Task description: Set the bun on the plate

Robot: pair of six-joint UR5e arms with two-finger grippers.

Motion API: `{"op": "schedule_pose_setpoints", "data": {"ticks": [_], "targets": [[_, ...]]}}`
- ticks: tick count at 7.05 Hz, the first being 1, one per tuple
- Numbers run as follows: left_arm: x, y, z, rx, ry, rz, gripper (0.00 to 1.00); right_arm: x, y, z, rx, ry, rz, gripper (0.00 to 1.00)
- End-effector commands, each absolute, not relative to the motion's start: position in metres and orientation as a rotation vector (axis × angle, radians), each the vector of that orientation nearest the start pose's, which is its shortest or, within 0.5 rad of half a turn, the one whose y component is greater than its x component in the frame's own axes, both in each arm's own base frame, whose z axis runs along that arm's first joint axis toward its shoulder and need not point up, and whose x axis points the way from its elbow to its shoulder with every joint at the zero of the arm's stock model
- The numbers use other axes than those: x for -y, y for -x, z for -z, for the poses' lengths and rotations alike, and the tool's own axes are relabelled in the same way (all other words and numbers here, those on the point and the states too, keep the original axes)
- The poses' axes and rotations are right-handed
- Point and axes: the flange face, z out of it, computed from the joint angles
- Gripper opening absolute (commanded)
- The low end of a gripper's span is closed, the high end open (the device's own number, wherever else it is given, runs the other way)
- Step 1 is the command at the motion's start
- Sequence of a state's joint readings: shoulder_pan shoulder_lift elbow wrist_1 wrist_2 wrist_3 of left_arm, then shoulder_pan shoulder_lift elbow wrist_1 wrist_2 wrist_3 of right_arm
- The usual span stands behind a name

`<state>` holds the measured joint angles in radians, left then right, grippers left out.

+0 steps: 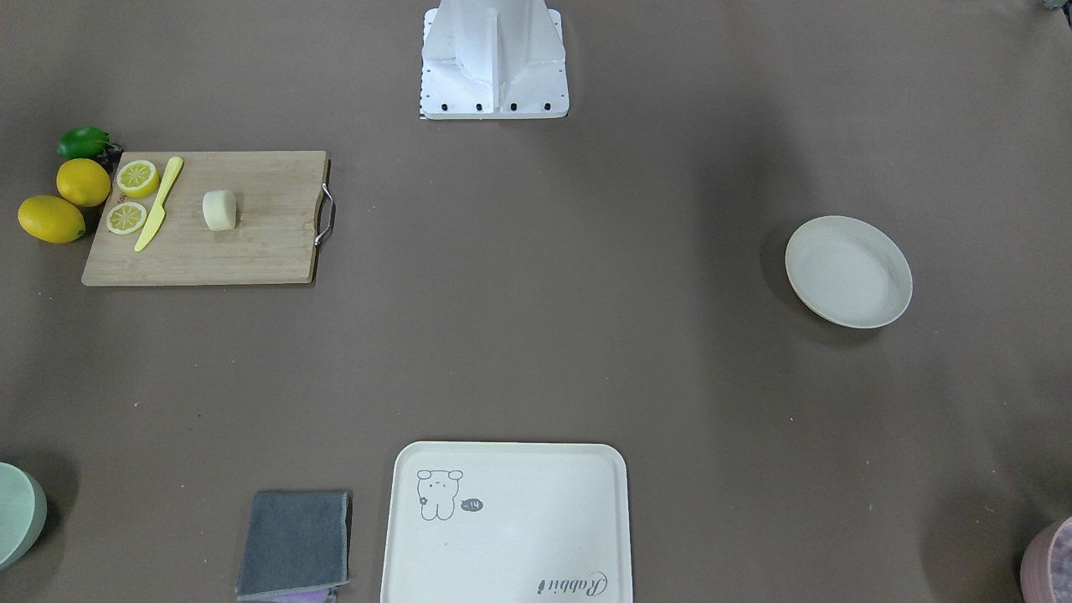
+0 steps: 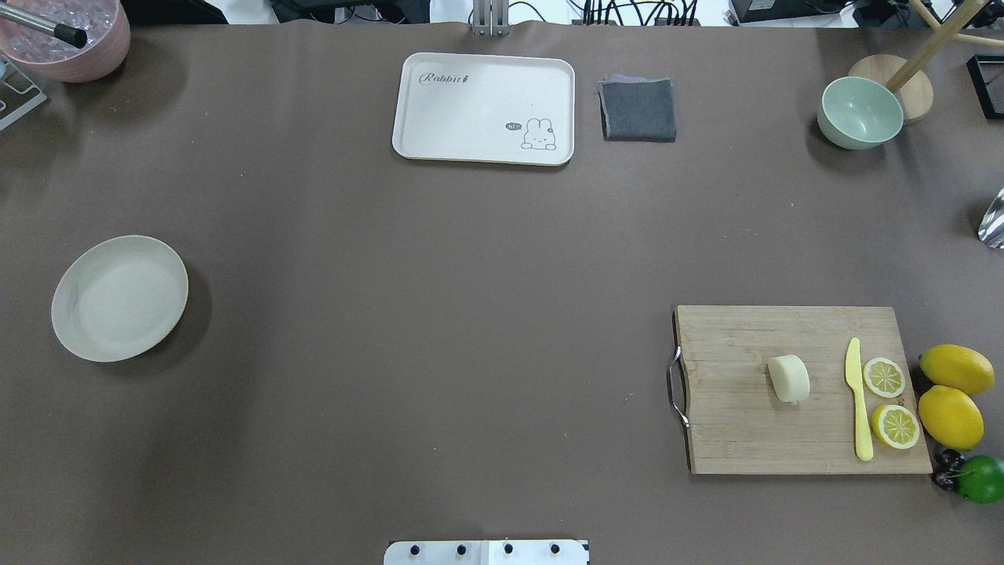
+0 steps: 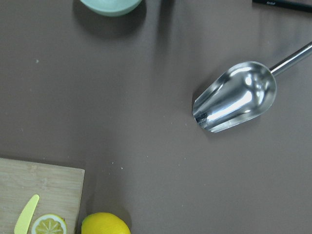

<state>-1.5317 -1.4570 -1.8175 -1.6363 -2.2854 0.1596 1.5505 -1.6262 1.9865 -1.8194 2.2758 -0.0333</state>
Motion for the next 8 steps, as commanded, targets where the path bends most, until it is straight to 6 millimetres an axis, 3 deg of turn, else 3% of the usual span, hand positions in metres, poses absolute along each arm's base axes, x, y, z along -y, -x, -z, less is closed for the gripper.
{"op": "schedule_pose_setpoints", "data": {"ticks": [1,2,3,4,5,6,7,8], "targets": [[0.459,0.059,-0.577,-0.694,-0.305,-0.263,0.98,0.455,-0.092,-0.498,0.698,-0.175,0.042,1.0],[0.491,0.062,-0.559,-0.675,-0.376,-0.269,0.98,0.456,-0.092,-0.495,0.697,-0.22,0.062,1.0],[0.498,0.066,-0.567,-0.686,-0.34,-0.203,0.98,0.445,-0.092,-0.508,0.698,-0.248,0.07,1.0],[0.492,0.066,-0.568,-0.694,-0.345,-0.197,0.98,0.443,-0.091,-0.516,0.698,-0.299,0.084,1.0],[0.494,0.066,-0.574,-0.696,-0.332,-0.186,0.98,0.442,-0.089,-0.512,0.732,-0.311,0.076,1.0],[0.496,0.065,-0.563,-0.693,-0.354,-0.194,0.98,0.441,-0.087,-0.517,0.748,-0.272,0.001,1.0],[0.499,0.058,-0.57,-0.697,-0.335,-0.2,0.98,0.445,-0.068,-0.515,0.769,-0.235,-0.023,1.0],[0.502,0.043,-0.573,-0.707,-0.316,-0.216,0.98,0.449,-0.036,-0.512,0.781,-0.189,-0.019,1.0]]}}
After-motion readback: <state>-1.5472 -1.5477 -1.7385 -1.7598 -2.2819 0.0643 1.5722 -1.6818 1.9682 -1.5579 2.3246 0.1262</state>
